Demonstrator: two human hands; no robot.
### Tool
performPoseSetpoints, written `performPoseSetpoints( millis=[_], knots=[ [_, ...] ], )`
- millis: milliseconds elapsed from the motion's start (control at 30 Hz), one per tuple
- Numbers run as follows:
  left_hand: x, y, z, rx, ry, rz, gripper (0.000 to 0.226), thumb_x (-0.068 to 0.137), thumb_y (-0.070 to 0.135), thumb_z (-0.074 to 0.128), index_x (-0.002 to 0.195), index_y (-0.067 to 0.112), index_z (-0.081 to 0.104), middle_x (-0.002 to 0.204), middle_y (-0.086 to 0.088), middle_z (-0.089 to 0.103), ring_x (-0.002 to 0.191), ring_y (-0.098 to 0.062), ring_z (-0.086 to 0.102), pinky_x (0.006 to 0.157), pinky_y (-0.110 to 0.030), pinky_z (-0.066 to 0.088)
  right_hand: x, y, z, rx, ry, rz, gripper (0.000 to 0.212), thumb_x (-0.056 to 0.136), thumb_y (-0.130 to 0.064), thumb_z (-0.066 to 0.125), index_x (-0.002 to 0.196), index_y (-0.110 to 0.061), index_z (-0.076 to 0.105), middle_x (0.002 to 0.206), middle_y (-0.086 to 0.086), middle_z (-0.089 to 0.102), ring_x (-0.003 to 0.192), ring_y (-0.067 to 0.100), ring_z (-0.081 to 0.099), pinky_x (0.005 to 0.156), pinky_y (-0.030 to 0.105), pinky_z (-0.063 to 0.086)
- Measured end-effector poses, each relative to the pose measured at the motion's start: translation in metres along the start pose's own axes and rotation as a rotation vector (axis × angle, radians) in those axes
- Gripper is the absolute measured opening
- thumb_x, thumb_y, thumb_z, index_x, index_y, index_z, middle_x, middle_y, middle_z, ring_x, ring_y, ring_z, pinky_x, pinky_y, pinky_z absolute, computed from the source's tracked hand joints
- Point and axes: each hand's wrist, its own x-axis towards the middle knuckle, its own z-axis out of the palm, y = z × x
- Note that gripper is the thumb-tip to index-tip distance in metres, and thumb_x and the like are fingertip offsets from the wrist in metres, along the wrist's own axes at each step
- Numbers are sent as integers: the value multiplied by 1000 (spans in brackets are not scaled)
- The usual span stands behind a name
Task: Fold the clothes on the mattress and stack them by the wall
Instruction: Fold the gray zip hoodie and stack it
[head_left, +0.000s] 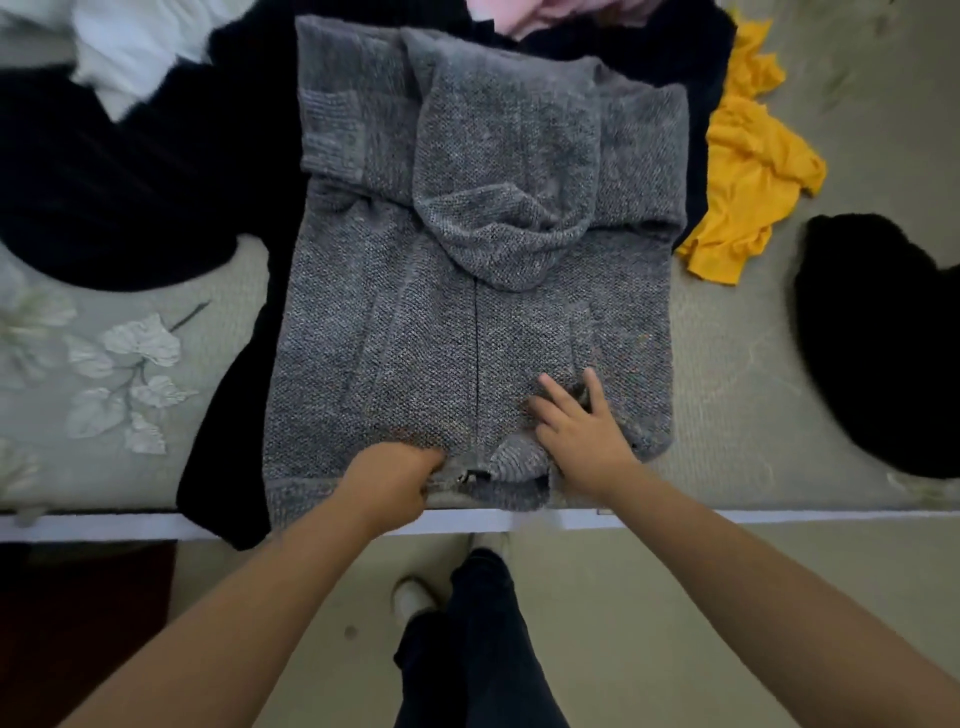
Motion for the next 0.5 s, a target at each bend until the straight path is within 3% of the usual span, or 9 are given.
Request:
performPoseSetpoints(
  millis=[67, 100, 167, 200, 233, 300, 367, 433, 500],
  knots=[
    [-9, -2, 9, -71, 147, -25, 31, 80, 8, 56, 111, 12, 59, 102, -10, 64, 94, -26, 59, 65, -28, 43, -5, 11, -14, 36, 67, 35, 34, 82, -8, 58, 116, -7, 59, 138, 13, 46, 141, 29, 18, 92, 58, -28],
    [-11, -3, 14, -80, 255, 13, 35, 70, 5, 68, 104, 9, 64, 98, -12, 67, 90, -25, 64, 64, -26, 49, -13, 17, -21, 24, 121, 38, 30, 68, -6, 71, 98, -4, 68, 115, 17, 63, 130, 32, 42, 94, 64, -16],
    [-13, -3, 29, -37, 346, 8, 60, 47, 4, 83, 105, 5, 67, 107, -17, 67, 97, -27, 66, 75, -31, 54, -28, 27, -32, -85, 271, -2, 30, 36, -2, 84, 63, -7, 71, 68, 9, 70, 91, 30, 69, 86, 72, 18],
    [-15, -1, 36, -13, 280, -84, 72, 57, 9, 80, 124, 8, 55, 130, -18, 53, 119, -29, 53, 93, -40, 45, -36, 30, -34, -112, 291, -25, 32, 31, 0, 84, 59, -8, 70, 60, 6, 68, 81, 29, 71, 80, 72, 28],
    [-17, 0, 43, 12, 217, -183, 75, 75, 14, 67, 141, 14, 33, 150, -15, 27, 138, -27, 27, 109, -44, 25, -43, 32, -33, -128, 301, -40, 33, 31, 0, 85, 61, -8, 71, 60, 6, 69, 77, 28, 71, 77, 71, 33],
    [-20, -3, 58, -61, 155, -311, 68, 92, 13, 43, 147, 22, 5, 156, -5, -4, 143, -23, -7, 113, -47, -2, -50, 35, -33, -154, 277, -48, 41, 35, -4, 88, 74, -8, 75, 71, 9, 73, 77, 29, 71, 75, 68, 40],
    [-23, -10, 62, -54, 122, -323, 62, 94, 8, 35, 147, 18, 3, 155, -5, -3, 143, -22, -6, 114, -41, -4, -50, 35, -37, -154, 171, 5, 54, 48, -11, 86, 99, -4, 71, 97, 17, 71, 94, 31, 68, 86, 62, 41],
    [-27, -21, 56, -34, 74, -272, 63, 93, 2, 32, 146, 13, 0, 155, -6, -4, 143, -19, -2, 114, -31, -2, -48, 34, -33, -132, 5, 21, 58, 86, -15, 57, 139, -3, 35, 143, 21, 37, 134, 32, 35, 112, 50, 11],
    [-35, -30, 43, -19, -10, -210, 68, 90, -7, 32, 147, 11, -1, 156, -6, -3, 143, -17, 2, 113, -26, 4, -51, 29, -24, -62, -205, 8, 55, 97, -11, 28, 147, -10, 4, 155, 11, 6, 144, 25, 4, 115, 38, -8]
  ],
)
